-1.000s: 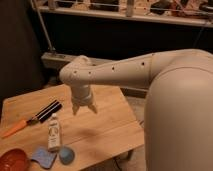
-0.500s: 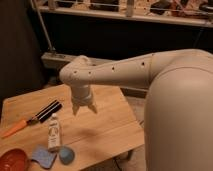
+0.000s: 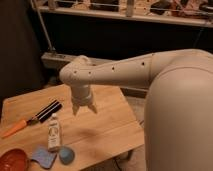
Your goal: Place the pepper in the ceramic bowl
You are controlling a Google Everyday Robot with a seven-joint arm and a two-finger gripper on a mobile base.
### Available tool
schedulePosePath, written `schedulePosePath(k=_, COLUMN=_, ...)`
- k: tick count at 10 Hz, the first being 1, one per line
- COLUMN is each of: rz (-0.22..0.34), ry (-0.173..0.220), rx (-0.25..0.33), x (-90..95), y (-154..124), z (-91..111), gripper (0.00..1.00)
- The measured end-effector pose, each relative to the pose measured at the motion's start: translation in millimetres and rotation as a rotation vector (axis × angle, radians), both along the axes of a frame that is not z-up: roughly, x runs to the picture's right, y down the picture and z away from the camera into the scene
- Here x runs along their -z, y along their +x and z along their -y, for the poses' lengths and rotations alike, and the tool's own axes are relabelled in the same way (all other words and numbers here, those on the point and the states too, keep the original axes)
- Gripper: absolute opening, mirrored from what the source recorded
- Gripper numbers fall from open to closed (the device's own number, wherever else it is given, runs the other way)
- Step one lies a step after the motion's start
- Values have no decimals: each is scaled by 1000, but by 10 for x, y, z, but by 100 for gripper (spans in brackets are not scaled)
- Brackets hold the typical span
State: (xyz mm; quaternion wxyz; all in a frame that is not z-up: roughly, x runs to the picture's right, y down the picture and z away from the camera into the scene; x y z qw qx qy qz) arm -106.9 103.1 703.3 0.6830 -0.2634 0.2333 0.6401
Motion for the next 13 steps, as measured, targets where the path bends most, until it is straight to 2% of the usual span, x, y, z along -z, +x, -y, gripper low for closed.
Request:
schedulePosePath(k=10, rz=5, ry=2, rx=0, x=5, y=-9, z=11, gripper=65)
schedulePosePath(k=13, rz=58, ry=29, rx=38, x=3, y=-322, z=100, gripper=65)
